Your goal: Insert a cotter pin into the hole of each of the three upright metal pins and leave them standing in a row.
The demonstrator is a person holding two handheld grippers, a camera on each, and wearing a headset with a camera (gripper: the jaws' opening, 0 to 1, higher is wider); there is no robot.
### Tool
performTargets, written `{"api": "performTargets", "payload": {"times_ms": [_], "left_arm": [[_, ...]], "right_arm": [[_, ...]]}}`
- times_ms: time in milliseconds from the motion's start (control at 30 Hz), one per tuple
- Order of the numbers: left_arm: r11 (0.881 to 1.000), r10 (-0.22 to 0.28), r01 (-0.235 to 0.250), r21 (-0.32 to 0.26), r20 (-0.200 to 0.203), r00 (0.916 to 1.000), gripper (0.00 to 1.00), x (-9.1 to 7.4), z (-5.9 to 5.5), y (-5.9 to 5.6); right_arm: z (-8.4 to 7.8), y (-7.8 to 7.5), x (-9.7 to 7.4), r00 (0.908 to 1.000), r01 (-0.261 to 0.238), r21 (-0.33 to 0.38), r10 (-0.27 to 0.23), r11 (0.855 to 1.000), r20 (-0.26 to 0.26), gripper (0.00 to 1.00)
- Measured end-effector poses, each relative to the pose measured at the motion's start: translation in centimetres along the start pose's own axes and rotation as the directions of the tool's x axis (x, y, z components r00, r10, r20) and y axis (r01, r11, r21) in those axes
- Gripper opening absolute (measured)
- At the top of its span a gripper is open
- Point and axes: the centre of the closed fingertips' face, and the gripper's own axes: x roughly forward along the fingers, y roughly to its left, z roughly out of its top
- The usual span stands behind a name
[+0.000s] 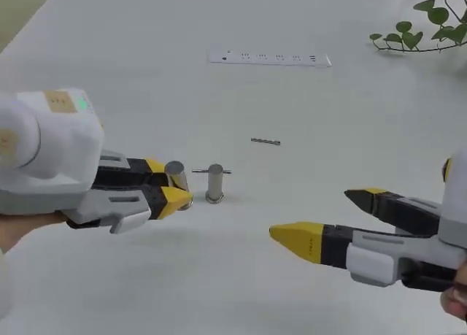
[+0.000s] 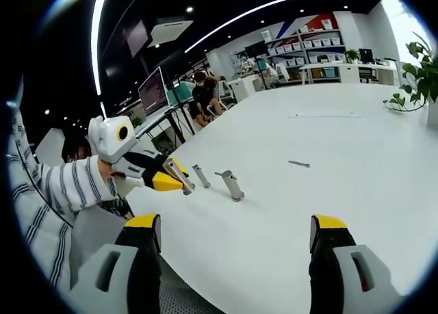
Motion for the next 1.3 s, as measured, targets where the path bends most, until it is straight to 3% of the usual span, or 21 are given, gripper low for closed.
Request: {"api": "performTargets", "payload": {"times_ms": [367, 800, 1300], "left_arm": [[0.999, -0.025, 0.024, -0.029, -0.031, 0.9992, 0.09, 2.5, -1.3, -1.4], [0.999, -0.018, 0.015, -0.04, -0.073, 0.9972, 0.09, 4.0, -3.0, -1.6], [0.999, 0.0, -0.002, -0.032, -0.085, 0.9964, 0.09, 5.0, -3.6, -1.5]], "right_arm": [[-0.1, 0.0, 0.0, 0.9999, -0.005, 0.013, 0.005, 1.0, 0.015, 0.92], [-0.9, 0.1, 0.1, 0.9998, -0.018, 0.047, 0.018, 0.999, 0.009, 0.98], [-1.6, 0.2, 0.3, 0.9995, -0.024, 0.04, 0.025, 0.999, -0.021, 0.98]]}}
